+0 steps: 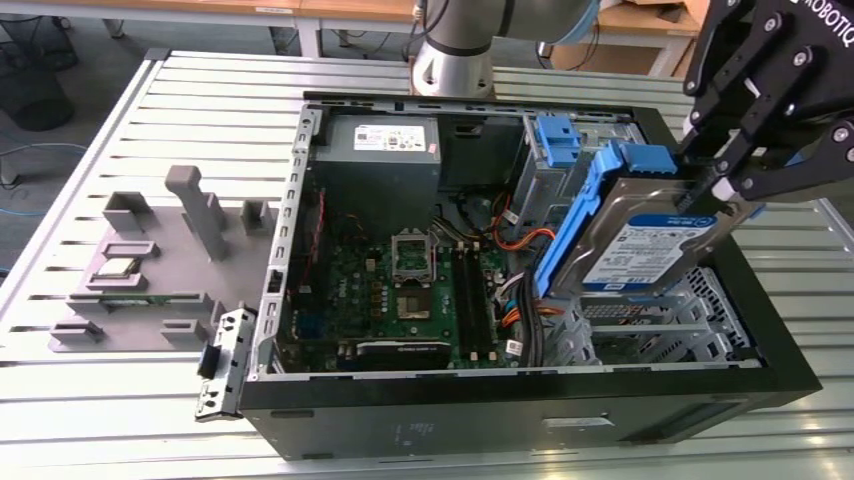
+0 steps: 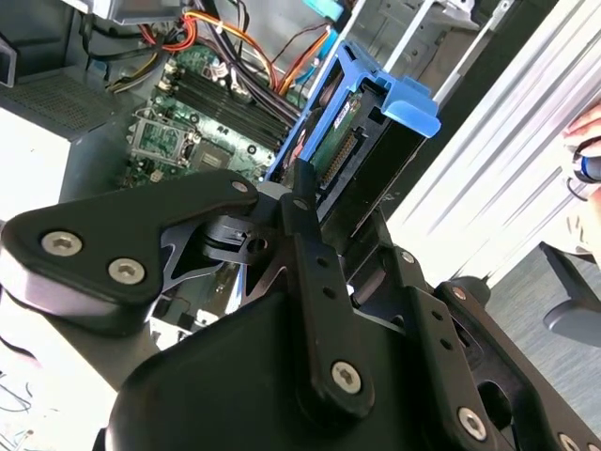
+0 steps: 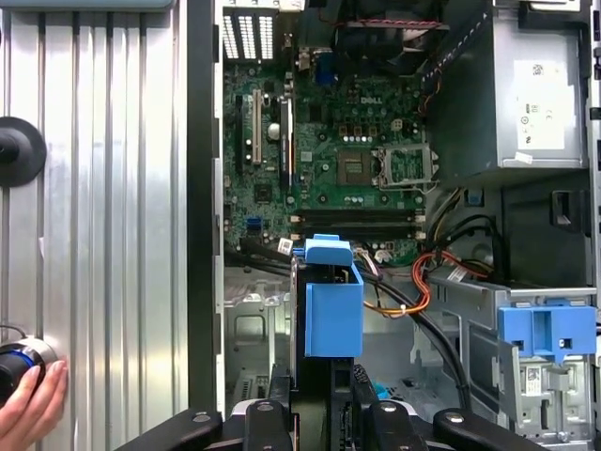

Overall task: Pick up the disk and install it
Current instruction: 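Insert the disk into the insertion slot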

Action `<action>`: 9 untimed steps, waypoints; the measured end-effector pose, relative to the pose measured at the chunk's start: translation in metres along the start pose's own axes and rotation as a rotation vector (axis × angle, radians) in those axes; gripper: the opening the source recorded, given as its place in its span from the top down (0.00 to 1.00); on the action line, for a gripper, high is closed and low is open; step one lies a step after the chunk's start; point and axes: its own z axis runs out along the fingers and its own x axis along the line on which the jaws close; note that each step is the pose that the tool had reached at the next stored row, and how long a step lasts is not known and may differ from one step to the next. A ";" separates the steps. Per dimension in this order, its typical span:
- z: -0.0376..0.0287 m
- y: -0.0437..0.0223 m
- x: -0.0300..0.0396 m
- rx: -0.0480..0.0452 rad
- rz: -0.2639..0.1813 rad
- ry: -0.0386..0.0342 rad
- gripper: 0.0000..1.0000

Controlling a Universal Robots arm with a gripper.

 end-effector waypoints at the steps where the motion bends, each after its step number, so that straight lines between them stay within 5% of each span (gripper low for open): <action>1: 0.0002 -0.0017 0.0000 0.0000 0.000 0.0001 0.65; 9: 0.0018 -0.0127 0.0014 0.0000 0.000 0.0000 0.65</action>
